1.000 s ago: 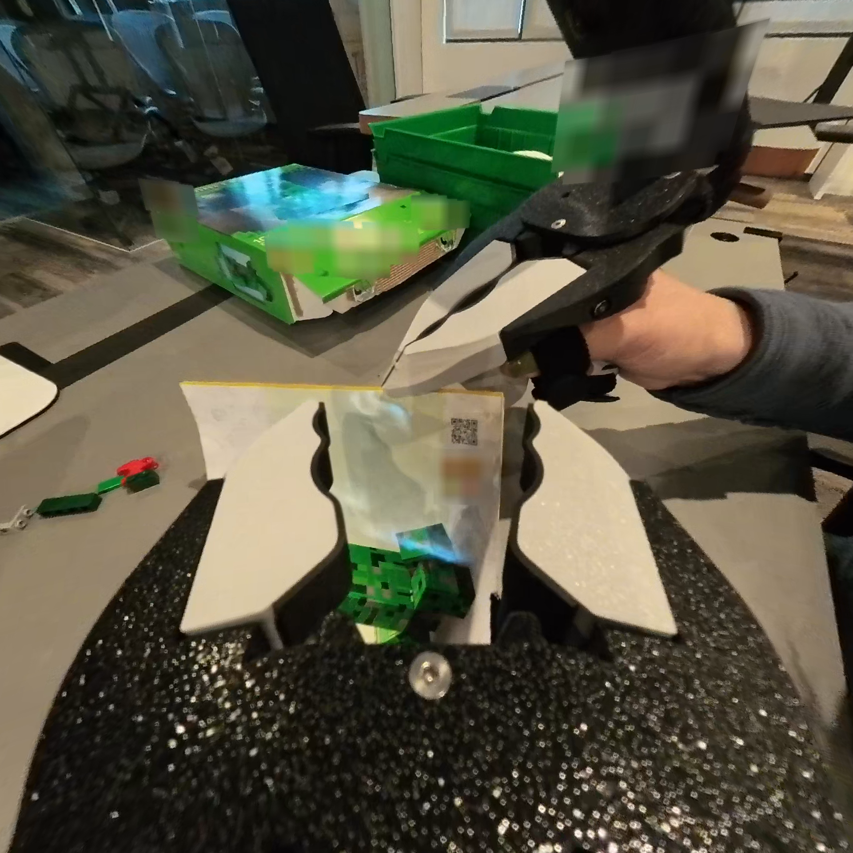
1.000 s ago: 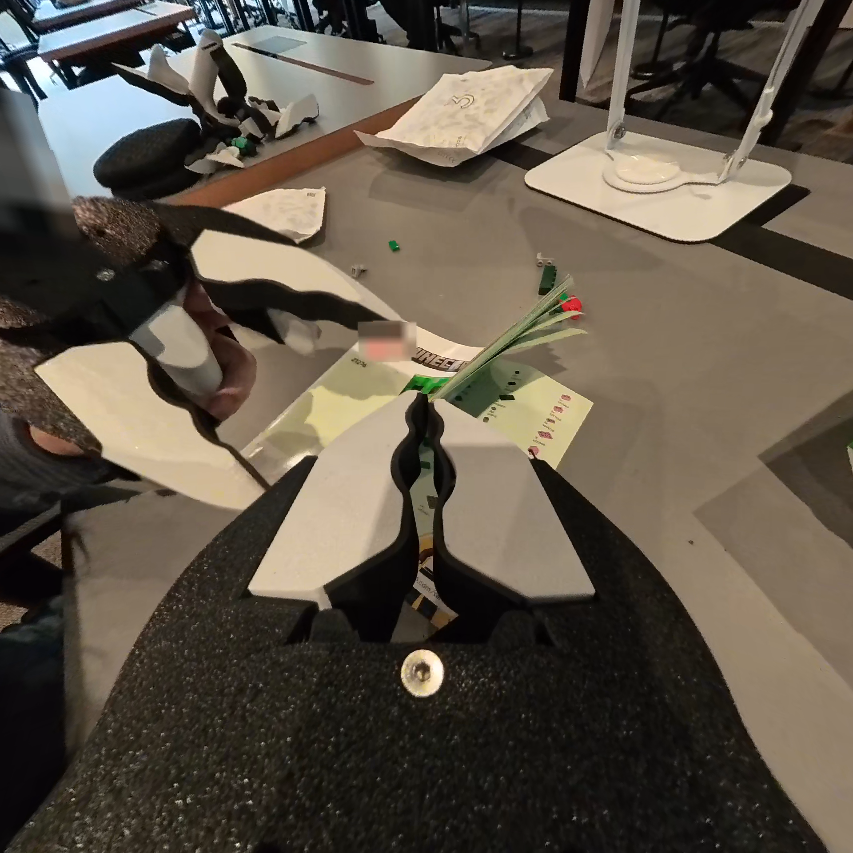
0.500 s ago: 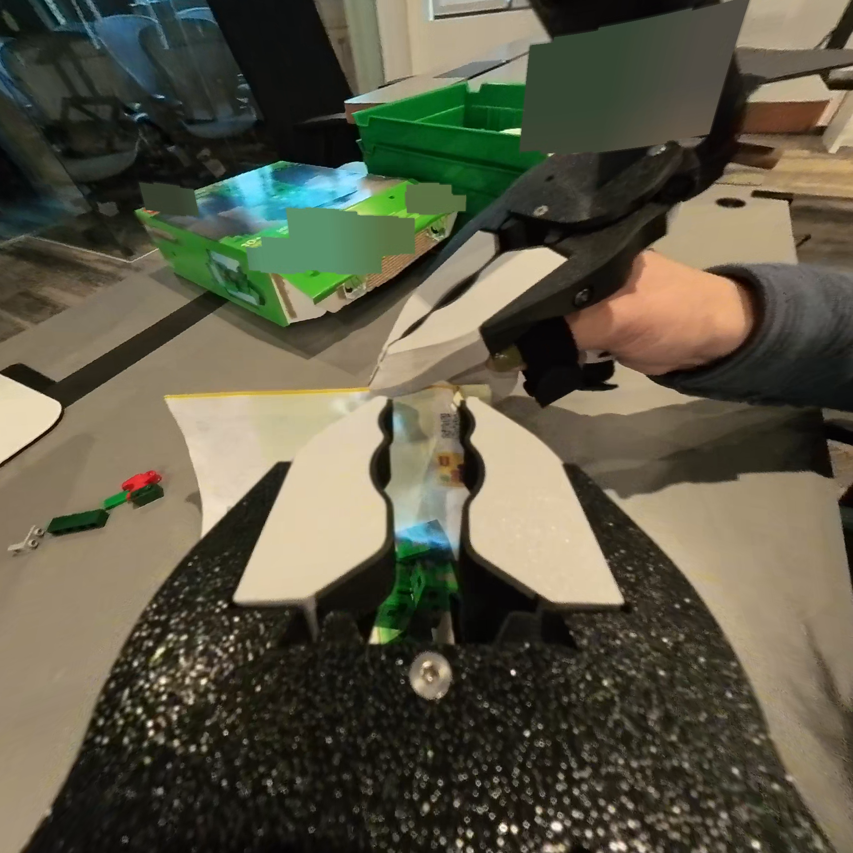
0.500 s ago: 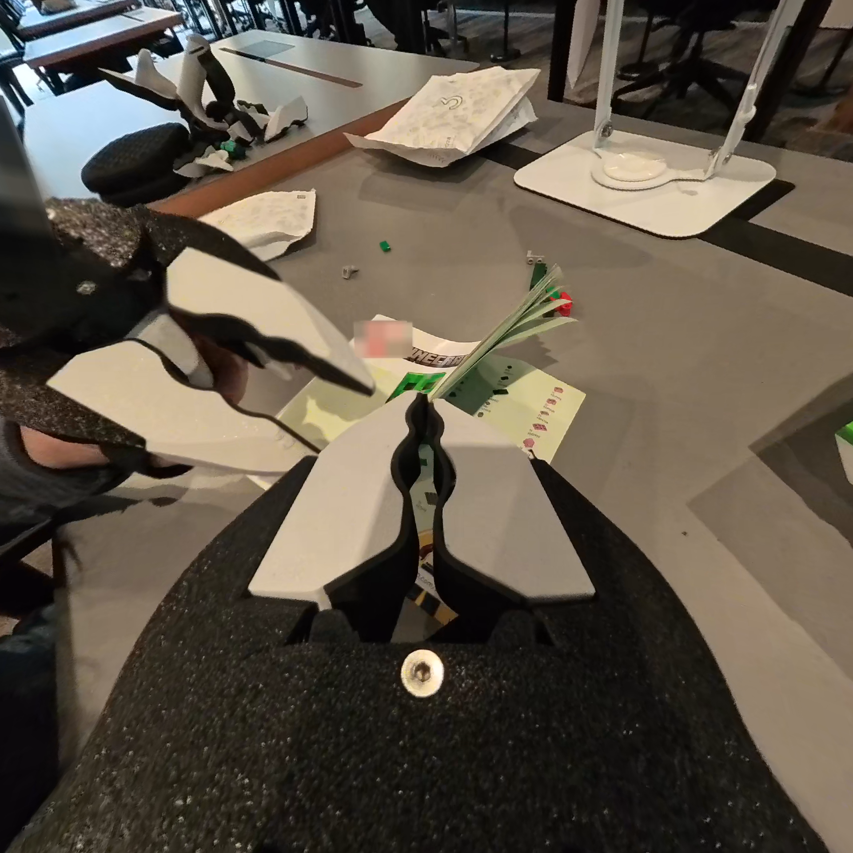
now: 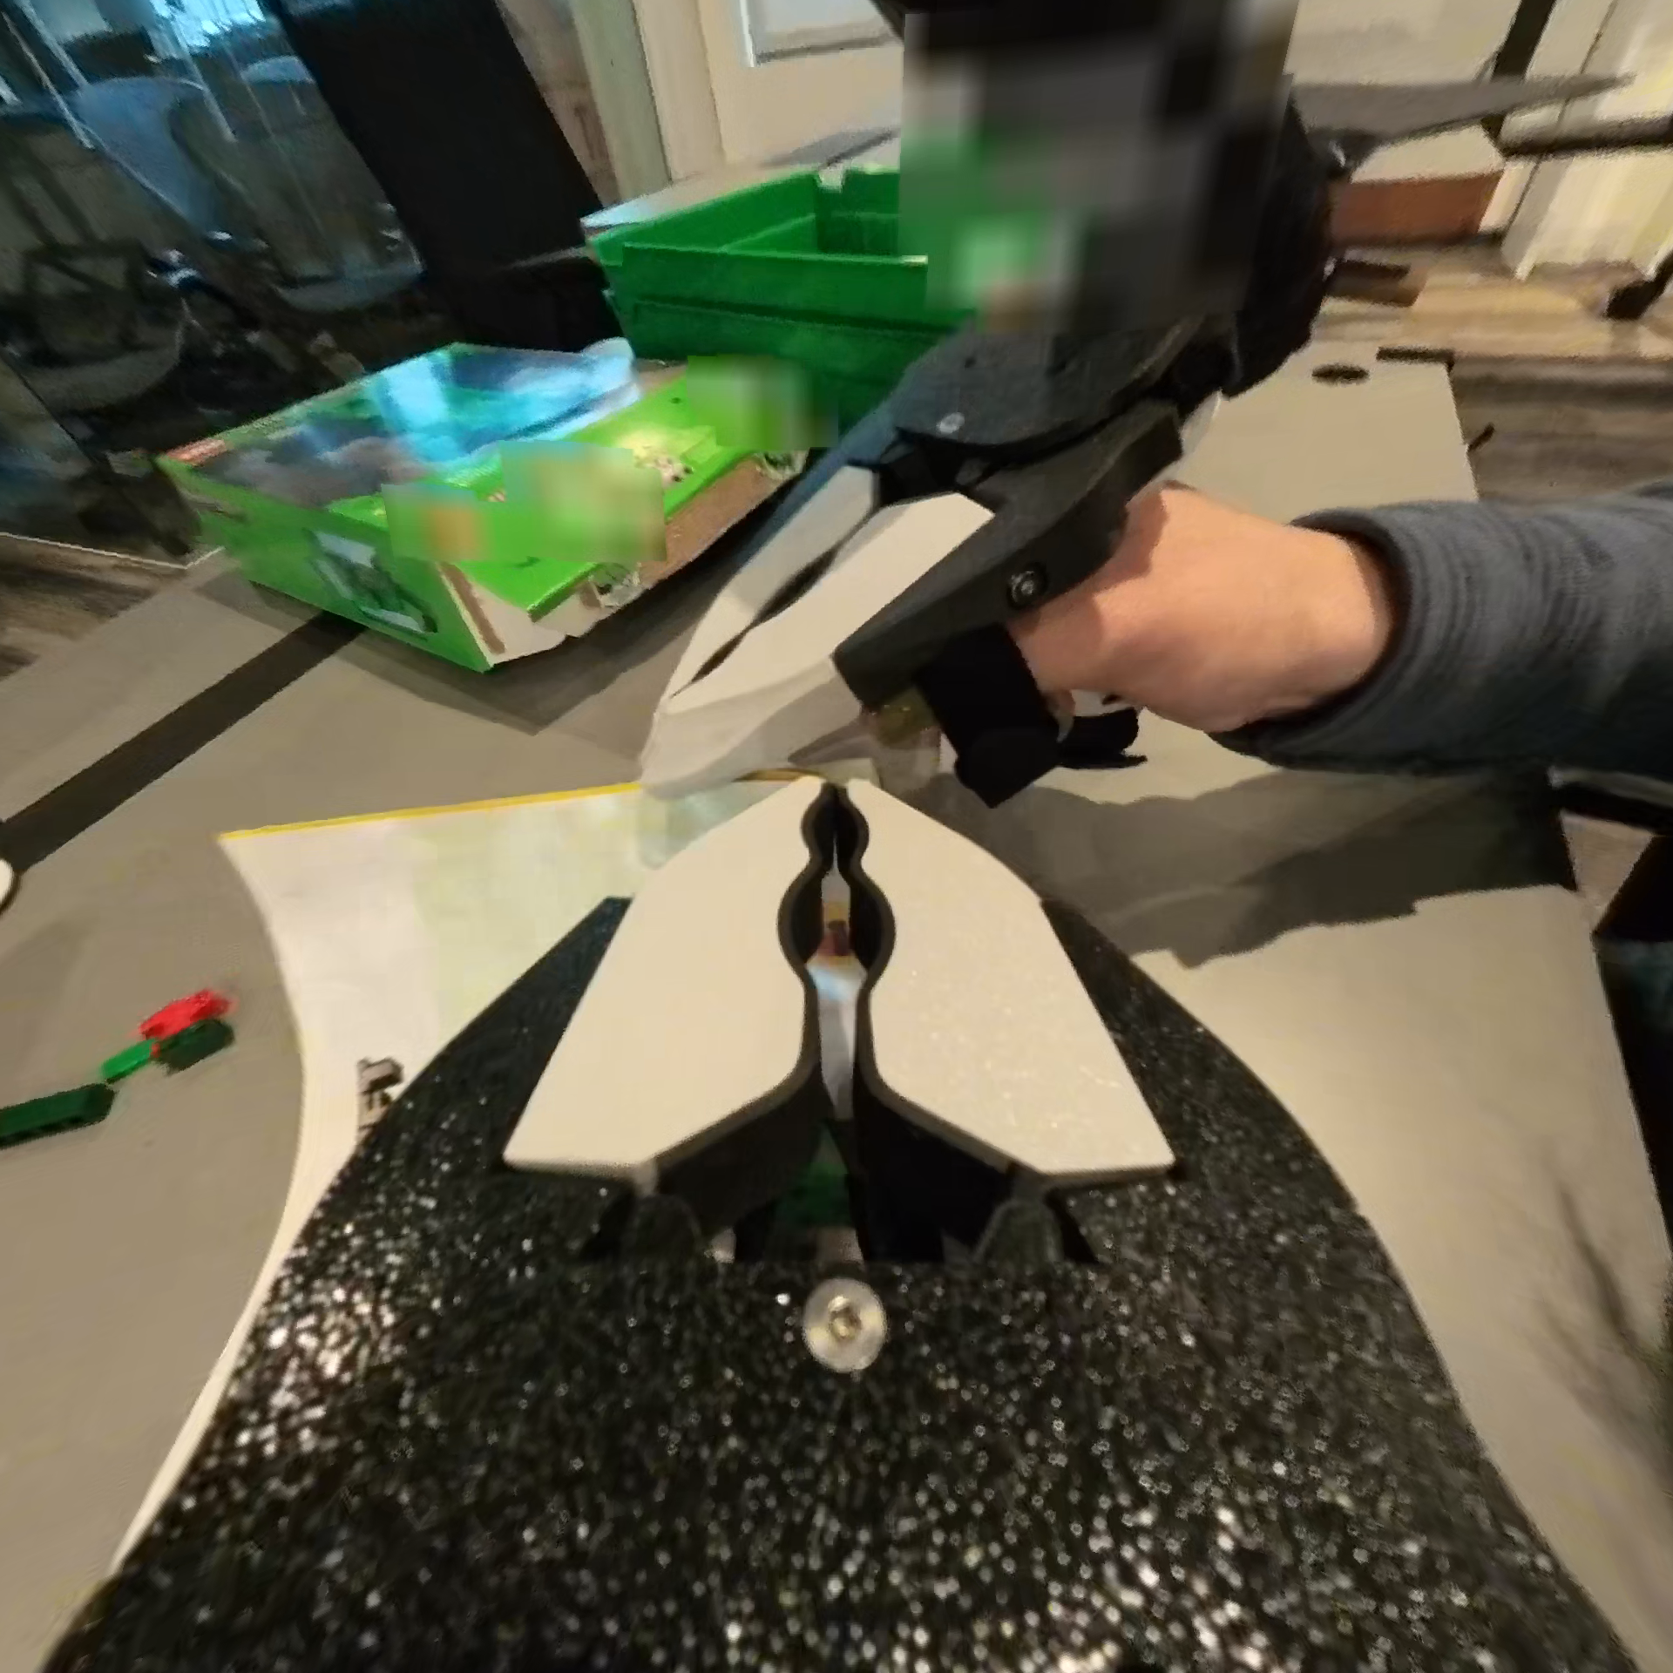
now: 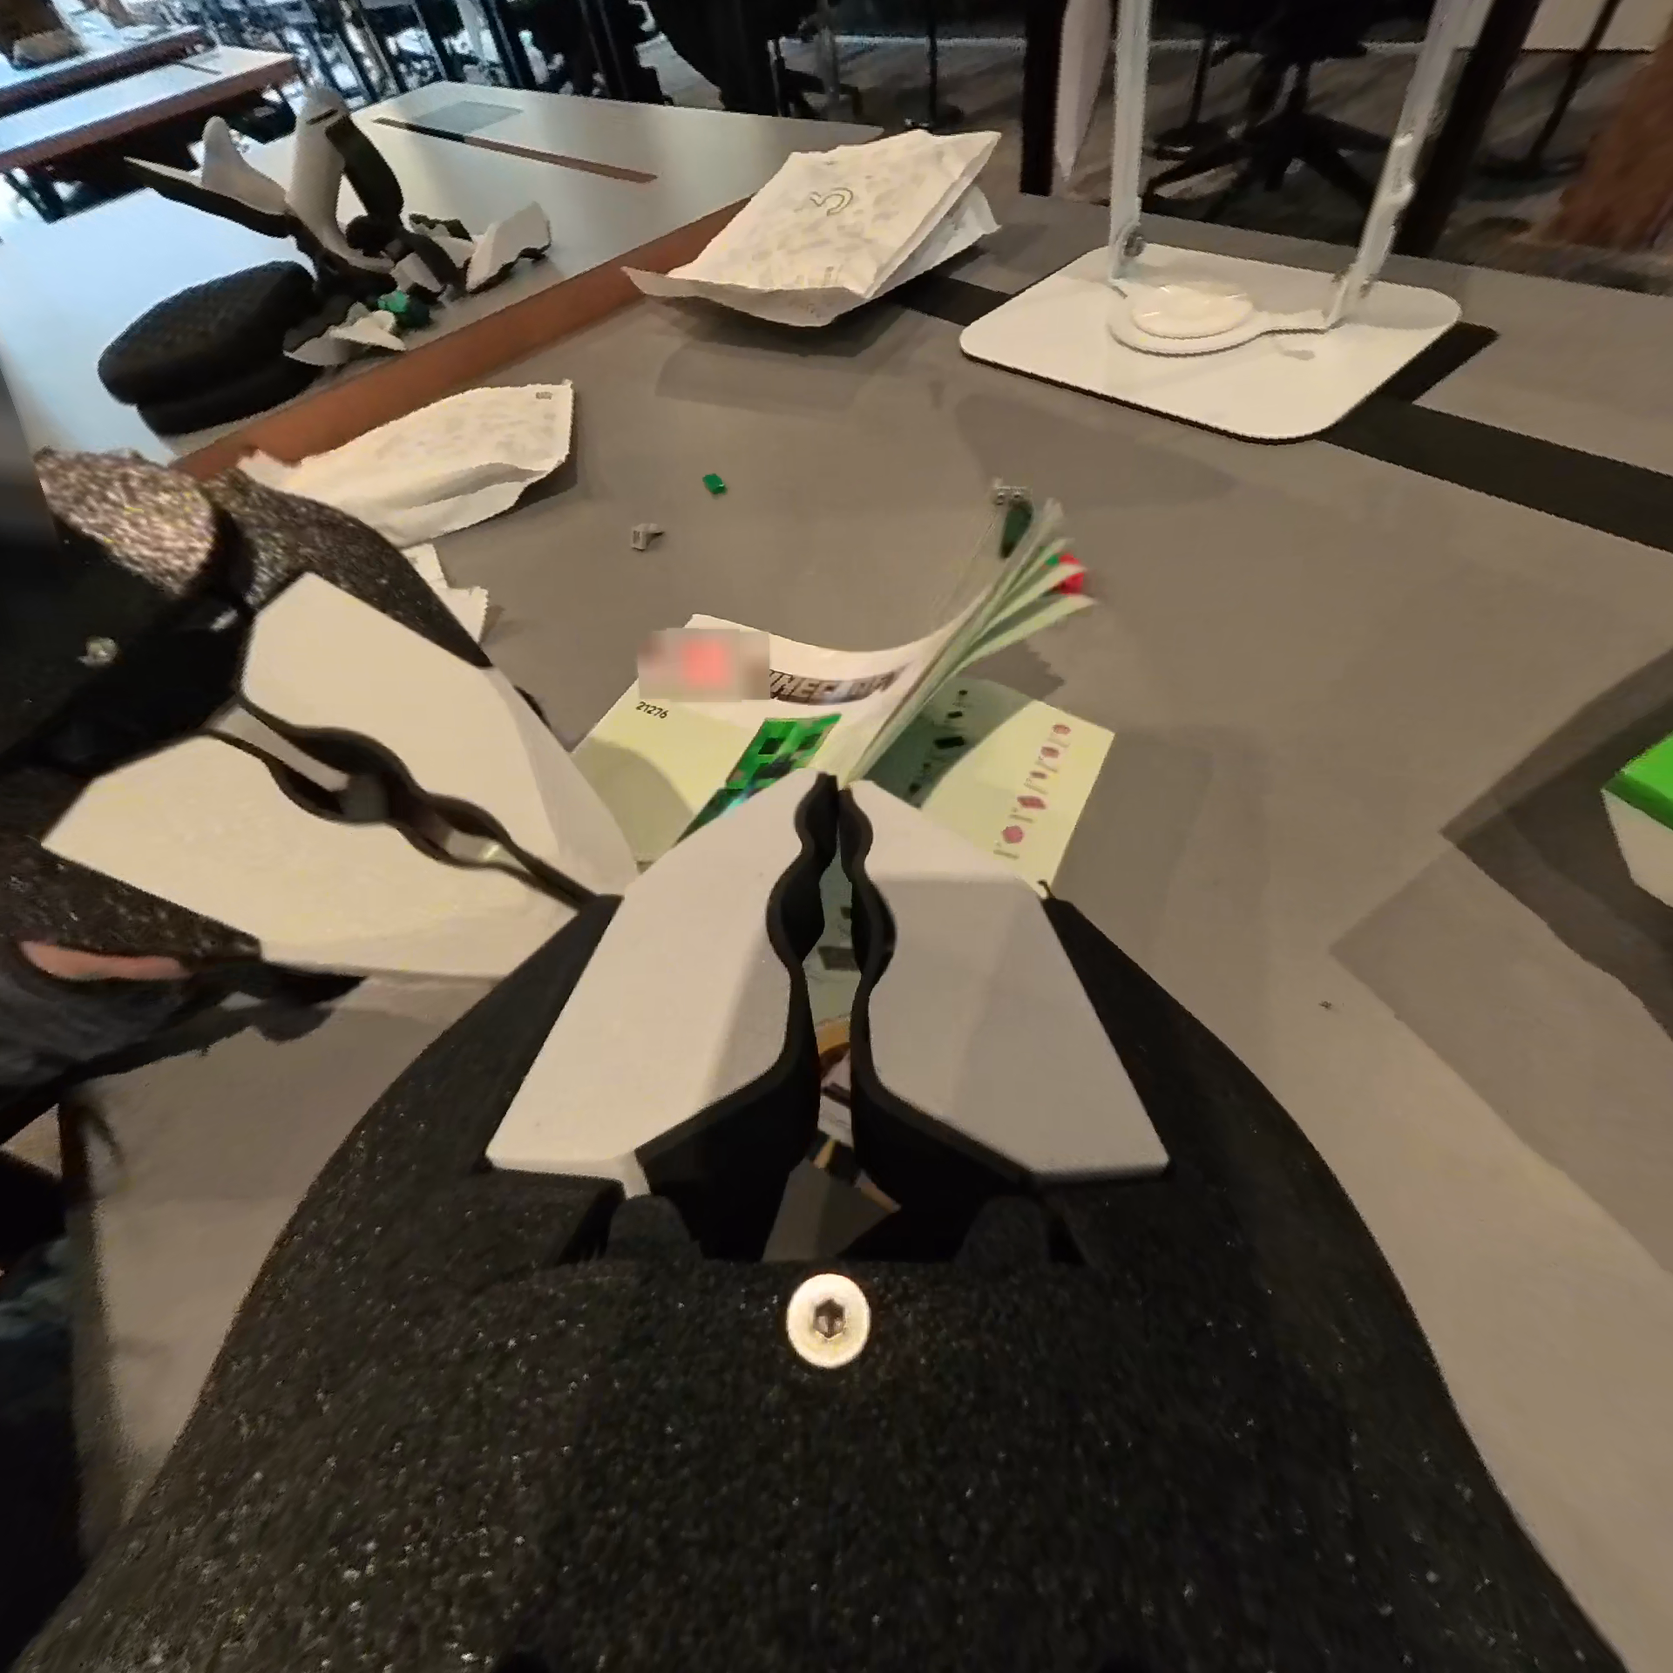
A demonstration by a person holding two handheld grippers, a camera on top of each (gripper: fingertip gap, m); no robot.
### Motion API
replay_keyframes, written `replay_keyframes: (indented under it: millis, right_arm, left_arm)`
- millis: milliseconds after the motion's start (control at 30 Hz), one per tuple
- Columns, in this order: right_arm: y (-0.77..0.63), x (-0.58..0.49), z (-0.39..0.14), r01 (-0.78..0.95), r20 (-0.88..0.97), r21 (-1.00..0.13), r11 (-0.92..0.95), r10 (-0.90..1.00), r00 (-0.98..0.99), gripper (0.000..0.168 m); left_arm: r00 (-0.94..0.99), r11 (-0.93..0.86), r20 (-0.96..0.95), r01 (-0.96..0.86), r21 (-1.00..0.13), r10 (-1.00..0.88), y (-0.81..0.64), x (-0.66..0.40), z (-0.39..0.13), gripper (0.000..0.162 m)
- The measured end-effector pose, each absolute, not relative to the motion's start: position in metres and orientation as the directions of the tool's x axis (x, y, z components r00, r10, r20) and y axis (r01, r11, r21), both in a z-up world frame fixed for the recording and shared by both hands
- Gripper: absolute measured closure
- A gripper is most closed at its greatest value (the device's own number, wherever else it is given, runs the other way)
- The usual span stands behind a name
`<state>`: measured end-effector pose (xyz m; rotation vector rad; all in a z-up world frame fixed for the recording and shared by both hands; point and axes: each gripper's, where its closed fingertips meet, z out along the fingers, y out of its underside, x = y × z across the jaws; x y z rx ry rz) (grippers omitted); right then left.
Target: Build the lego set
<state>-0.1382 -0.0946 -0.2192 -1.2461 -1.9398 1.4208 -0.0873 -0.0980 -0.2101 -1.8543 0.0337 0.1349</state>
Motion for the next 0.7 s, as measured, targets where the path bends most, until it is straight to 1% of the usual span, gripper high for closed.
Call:
replay_keyframes:
  millis: [100, 200, 267, 467, 533, 700]
  right_arm:
    - [-0.087, -0.139, -0.217, 0.396, -0.176, -0.917, 0.034, 0.859, -0.481, 0.167]
    - [-0.082, -0.138, -0.212, 0.367, -0.173, -0.93, 0.021, 0.857, -0.486, 0.16]
    - [-0.078, -0.137, -0.212, 0.36, -0.16, -0.932, 0.033, 0.857, -0.491, 0.155]
    - [-0.091, -0.124, -0.233, 0.41, -0.125, -0.897, 0.167, 0.793, -0.597, 0.151]
    - [-0.101, -0.118, -0.246, 0.439, -0.125, -0.869, 0.23, 0.755, -0.643, 0.15]
    - [-0.121, -0.116, -0.27, 0.425, -0.05, -0.83, 0.36, 0.713, -0.7, 0.148]
  left_arm:
    - [0.995, -0.214, -0.037, -0.016, -0.977, 0.095, -0.107, -0.099, -0.203, 0.162]
    - [0.991, -0.135, 0.033, 0.051, -0.99, 0.13, -0.119, -0.11, -0.196, 0.162]
    - [0.985, -0.091, 0.046, 0.062, -0.994, 0.163, -0.131, -0.117, -0.189, 0.162]
    - [0.948, 0.024, 0.028, 0.021, -0.999, 0.317, -0.194, -0.132, -0.159, 0.162]
    - [0.924, 0.058, 0.019, -0.003, -0.998, 0.381, -0.219, -0.133, -0.151, 0.162]
    - [0.835, 0.074, 0.027, -0.016, -0.997, 0.55, -0.281, -0.128, -0.159, 0.162]
